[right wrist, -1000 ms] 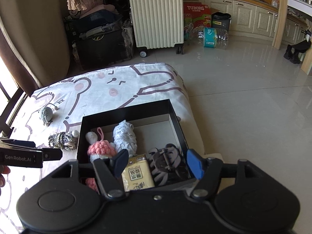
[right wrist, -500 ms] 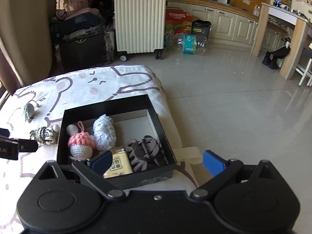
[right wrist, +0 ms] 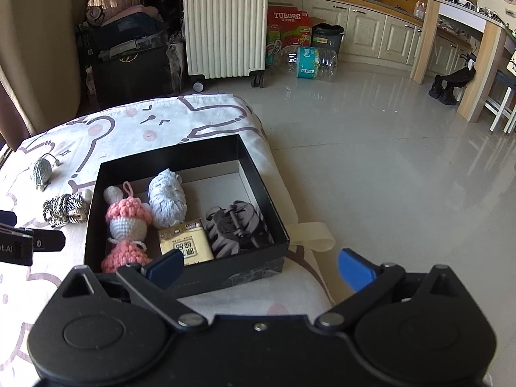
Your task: Organize objects
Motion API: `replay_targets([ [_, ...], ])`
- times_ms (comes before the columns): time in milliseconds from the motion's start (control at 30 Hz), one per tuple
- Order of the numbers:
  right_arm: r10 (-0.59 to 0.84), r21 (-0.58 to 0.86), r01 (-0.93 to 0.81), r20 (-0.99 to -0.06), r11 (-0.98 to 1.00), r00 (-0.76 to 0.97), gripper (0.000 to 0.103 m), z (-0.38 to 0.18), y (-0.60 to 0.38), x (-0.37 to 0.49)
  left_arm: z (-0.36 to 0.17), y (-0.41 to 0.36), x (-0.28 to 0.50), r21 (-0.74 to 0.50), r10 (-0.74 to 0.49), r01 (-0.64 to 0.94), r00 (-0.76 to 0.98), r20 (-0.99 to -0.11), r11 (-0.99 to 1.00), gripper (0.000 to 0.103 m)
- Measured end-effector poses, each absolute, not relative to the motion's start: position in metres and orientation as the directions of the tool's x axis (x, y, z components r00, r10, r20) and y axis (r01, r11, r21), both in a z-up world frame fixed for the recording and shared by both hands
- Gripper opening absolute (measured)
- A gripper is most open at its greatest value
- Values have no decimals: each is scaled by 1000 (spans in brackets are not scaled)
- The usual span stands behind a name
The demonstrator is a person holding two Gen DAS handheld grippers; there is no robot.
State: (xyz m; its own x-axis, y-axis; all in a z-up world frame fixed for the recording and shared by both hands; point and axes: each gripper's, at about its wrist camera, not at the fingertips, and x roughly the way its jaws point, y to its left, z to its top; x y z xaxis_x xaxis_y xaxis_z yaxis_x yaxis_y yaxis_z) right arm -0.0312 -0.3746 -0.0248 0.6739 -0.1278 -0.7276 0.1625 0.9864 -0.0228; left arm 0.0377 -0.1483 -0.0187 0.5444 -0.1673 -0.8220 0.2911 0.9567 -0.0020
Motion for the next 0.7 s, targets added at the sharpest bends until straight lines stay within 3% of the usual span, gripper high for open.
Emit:
replay_targets([
  [700,-130,-17,175,-740,984,660,103,-29,-374,-24,-18,-132,47,-31,-173,257,553,-815,966,103],
])
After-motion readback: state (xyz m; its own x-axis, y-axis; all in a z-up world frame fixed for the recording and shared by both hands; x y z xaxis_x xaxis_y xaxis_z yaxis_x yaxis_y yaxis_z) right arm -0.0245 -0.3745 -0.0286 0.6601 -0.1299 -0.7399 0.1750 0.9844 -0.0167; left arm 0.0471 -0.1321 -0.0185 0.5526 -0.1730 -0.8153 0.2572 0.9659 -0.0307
